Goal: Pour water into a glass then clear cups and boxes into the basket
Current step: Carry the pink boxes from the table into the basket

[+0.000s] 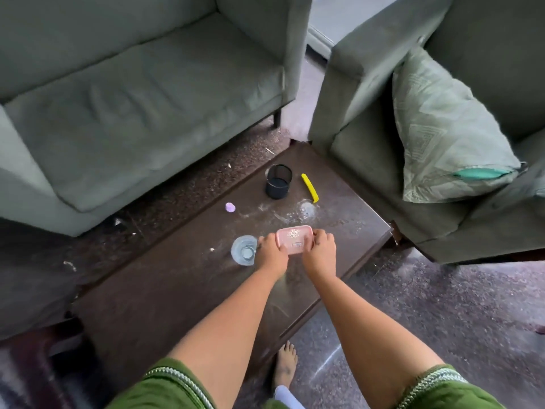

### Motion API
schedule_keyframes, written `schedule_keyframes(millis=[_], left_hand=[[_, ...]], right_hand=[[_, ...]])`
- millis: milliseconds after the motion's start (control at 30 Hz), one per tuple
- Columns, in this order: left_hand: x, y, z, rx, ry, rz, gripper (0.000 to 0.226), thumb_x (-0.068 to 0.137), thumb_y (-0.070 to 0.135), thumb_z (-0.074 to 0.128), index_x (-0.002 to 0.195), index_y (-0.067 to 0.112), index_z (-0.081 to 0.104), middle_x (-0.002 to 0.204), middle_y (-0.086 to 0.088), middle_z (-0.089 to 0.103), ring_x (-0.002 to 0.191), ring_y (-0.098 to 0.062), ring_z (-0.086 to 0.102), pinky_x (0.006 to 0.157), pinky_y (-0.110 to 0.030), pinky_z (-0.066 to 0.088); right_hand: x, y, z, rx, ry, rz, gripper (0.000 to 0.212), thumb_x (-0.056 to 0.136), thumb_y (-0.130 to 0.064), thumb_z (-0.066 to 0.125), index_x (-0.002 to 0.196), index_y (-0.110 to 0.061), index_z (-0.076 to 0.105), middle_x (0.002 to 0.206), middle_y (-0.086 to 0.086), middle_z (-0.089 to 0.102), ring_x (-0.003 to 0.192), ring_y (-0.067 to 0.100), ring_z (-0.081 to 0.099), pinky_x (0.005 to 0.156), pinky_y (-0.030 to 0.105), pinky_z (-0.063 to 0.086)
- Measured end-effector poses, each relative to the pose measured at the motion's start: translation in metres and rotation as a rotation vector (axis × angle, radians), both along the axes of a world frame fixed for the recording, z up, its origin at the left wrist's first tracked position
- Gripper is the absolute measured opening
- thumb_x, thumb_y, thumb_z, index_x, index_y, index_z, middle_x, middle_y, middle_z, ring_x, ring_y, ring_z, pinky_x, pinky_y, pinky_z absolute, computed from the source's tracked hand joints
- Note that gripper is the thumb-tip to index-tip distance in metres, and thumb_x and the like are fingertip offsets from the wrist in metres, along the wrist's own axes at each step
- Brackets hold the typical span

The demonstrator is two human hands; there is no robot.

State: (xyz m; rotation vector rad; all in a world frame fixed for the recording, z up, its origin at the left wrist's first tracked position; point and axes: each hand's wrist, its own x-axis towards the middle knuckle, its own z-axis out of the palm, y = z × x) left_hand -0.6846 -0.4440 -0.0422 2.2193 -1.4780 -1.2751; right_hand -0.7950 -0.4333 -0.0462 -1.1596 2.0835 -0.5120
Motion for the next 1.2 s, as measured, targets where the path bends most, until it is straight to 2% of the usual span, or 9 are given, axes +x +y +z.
schedule_keyframes(millis=[400,500,600,667,800,900,1000,1100,1200], left_hand=[[0.323,0.181,0.080,-0.064,-0.073,0.376,0.029,0.093,0.017,0.049,0.120,0.022,0.058,0.122,-0.005,0.061,0.108,-0.027,0.059,0.090,-0.033,0.048],[0.406,0.233,0.091,-0.040,-0.095,0.437,0.030,0.093,0.012,0.044,0.116,0.020,0.061,0.118,-0.009,0.064,0.108,-0.032,0.060,0.090,-0.033,0.049],[0.485,0.271,0.099,-0.005,-0.013,0.530,0.028,0.089,0.007,0.043,0.095,0.021,0.067,0.109,-0.012,0.070,0.103,-0.031,0.065,0.088,-0.034,0.053],[0.527,0.293,0.101,0.070,0.001,0.515,0.024,0.090,0.008,0.046,0.097,0.012,0.069,0.109,-0.015,0.070,0.100,-0.031,0.065,0.085,-0.033,0.053],[0.578,0.330,0.089,0.218,-0.121,0.396,0.029,0.093,0.015,0.046,0.109,0.005,0.067,0.111,-0.014,0.068,0.099,-0.029,0.063,0.072,-0.029,0.043],[0.596,0.346,0.067,0.321,-0.105,0.378,0.031,0.092,0.021,0.045,0.109,0.006,0.066,0.111,-0.013,0.067,0.099,-0.029,0.062,0.080,-0.032,0.048],[0.605,0.353,0.045,0.380,-0.051,0.403,0.034,0.092,0.027,0.043,0.114,0.011,0.062,0.114,-0.011,0.065,0.099,-0.026,0.061,0.093,-0.039,0.049],[0.609,0.355,0.037,0.446,-0.019,0.330,0.031,0.093,0.019,0.043,0.121,0.009,0.053,0.095,-0.010,0.059,0.083,-0.022,0.056,0.073,-0.030,0.047],[0.616,0.353,0.038,0.541,0.006,0.292,0.018,0.090,0.018,0.045,0.102,0.009,0.055,0.082,-0.010,0.054,0.069,-0.020,0.050,0.064,-0.030,0.040]], right_hand=[[0.297,0.119,0.068,0.003,-0.176,0.472,0.024,0.096,-0.028,0.054,0.104,-0.006,0.061,0.106,0.014,0.066,0.102,0.032,0.060,0.083,0.033,0.043],[0.373,0.166,0.076,0.025,-0.213,0.567,0.025,0.096,-0.027,0.055,0.111,-0.007,0.059,0.109,0.015,0.066,0.104,0.033,0.060,0.084,0.033,0.043],[0.435,0.213,0.078,0.053,-0.263,0.644,0.034,0.095,-0.024,0.056,0.126,-0.009,0.054,0.114,0.015,0.067,0.107,0.033,0.062,0.087,0.035,0.047],[0.469,0.239,0.078,0.080,-0.288,0.703,0.031,0.094,-0.022,0.055,0.124,-0.013,0.053,0.112,0.013,0.069,0.100,0.032,0.064,0.083,0.037,0.052],[0.522,0.271,0.072,0.109,-0.235,0.830,0.027,0.093,-0.015,0.054,0.120,-0.013,0.051,0.102,0.010,0.065,0.085,0.025,0.058,0.070,0.028,0.041],[0.547,0.278,0.059,0.157,-0.145,0.928,0.027,0.093,-0.008,0.048,0.120,-0.012,0.049,0.106,0.013,0.059,0.081,0.023,0.051,0.071,0.026,0.038],[0.564,0.279,0.039,0.217,-0.018,0.996,0.031,0.092,-0.002,0.044,0.120,-0.010,0.055,0.119,0.015,0.056,0.096,0.031,0.057,0.077,0.022,0.038],[0.581,0.281,0.023,0.296,0.103,1.065,0.037,0.092,0.000,0.042,0.124,-0.009,0.057,0.132,0.015,0.051,0.116,0.031,0.056,0.084,0.020,0.038],[0.594,0.288,0.016,0.384,0.219,1.160,0.038,0.094,-0.003,0.043,0.129,-0.005,0.057,0.133,0.013,0.056,0.121,0.028,0.057,0.095,0.026,0.045]])
